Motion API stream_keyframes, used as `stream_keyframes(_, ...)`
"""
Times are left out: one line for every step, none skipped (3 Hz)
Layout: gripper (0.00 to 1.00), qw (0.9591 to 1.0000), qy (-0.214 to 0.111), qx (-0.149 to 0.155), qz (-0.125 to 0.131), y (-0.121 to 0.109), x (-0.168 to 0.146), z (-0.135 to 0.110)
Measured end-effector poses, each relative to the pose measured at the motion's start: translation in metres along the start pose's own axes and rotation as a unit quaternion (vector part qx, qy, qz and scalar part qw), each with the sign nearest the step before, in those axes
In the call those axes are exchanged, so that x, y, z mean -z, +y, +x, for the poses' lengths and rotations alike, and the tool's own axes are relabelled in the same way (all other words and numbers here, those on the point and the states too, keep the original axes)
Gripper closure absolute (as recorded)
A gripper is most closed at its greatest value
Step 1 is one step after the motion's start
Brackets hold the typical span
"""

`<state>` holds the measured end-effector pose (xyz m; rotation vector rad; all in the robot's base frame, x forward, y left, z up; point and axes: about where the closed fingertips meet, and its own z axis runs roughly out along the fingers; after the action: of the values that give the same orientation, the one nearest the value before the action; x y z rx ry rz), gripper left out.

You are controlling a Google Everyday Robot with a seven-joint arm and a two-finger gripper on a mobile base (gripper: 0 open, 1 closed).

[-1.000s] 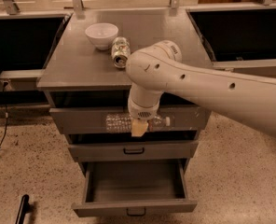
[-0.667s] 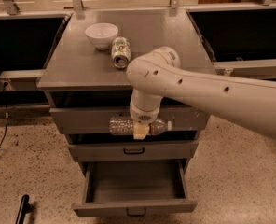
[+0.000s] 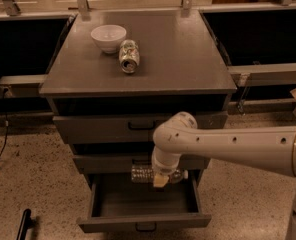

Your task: Place water bottle into bottom drawer

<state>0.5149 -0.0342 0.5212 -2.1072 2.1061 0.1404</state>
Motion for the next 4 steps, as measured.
stream_keyframes(1.0, 0.9999, -0.013, -0.001, -0.003, 0.002, -0.015, -0.003)
stream_keyframes(1.0, 0.9995, -0.014, 0.009, -0.027, 0.002, -0.033, 0.0)
stream_keyframes(1.0, 0.9986, -0.026, 0.016, -0.042, 0.0, -0.084, 0.028)
stream_keyframes(1.0, 0.9966, -0.066, 0.03, -0.04, 0.011, -0.167, 0.053)
